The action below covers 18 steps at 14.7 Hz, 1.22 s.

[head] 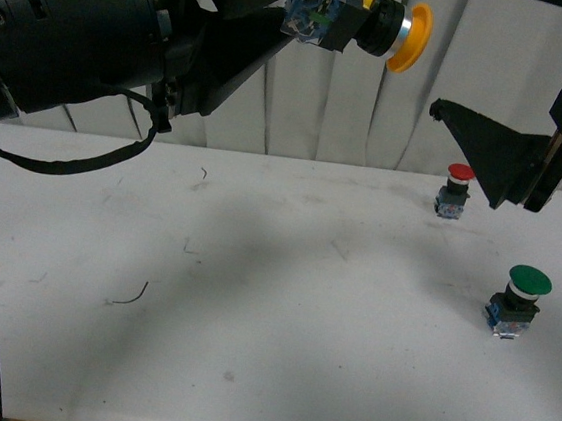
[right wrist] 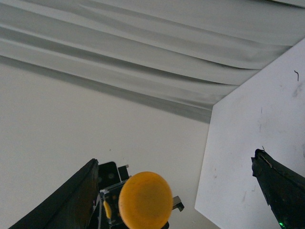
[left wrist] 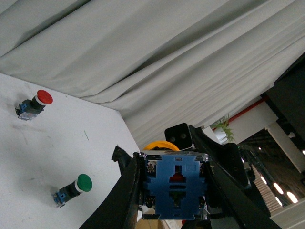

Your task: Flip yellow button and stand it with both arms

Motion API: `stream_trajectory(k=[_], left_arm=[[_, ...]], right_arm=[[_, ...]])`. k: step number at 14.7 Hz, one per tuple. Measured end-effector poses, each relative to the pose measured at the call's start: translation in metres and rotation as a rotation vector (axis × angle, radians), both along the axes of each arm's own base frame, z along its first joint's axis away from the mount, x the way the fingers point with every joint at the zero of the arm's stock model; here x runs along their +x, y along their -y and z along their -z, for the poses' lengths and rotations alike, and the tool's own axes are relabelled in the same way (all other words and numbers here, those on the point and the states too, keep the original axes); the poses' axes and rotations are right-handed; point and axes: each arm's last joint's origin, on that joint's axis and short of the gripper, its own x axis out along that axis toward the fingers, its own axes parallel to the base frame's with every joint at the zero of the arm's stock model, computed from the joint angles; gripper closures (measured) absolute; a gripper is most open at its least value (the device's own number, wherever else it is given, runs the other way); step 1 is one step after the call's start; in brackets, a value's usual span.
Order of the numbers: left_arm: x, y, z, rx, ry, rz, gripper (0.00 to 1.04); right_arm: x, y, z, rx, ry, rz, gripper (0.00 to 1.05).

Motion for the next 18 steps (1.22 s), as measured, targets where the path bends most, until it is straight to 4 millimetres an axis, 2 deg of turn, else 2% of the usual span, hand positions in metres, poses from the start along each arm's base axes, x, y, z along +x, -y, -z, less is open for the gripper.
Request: stream_trajectory(k=[4, 11, 14, 16, 17, 18], left_arm=[[0.0, -0.002, 0.001, 0.003, -0.003, -0.006, 0.73], [0.0, -0.002, 0.002, 0.005, -0.007, -0.006, 0.73], [0.0, -0.001, 0.002, 0.007, -0.011, -0.005, 0.73], [-0.001, 0.0, 0.002, 0.007, -0.011, -0.003, 0.73], [-0.001, 0.0, 0.002, 0.007, -0.011, -0.002, 0.73], [-0.001, 0.0, 0.002, 0.007, -0.012, -0.002, 0.73]], right_arm=[[0.006, -0.003, 0.004, 0.026, -0.035, 0.003, 0.06], [0.01, -0.029, 0.001, 0.038, -0.02, -0.045, 0.06], [0.009, -0.047, -0.001, 0.042, -0.011, -0.087, 0.06], [0.01, -0.05, -0.001, 0.044, -0.013, -0.091, 0.06], [0.01, -0.05, -0.001, 0.044, -0.013, -0.09, 0.08], [0.01, -0.05, -0.001, 0.045, -0.013, -0.089, 0.16]])
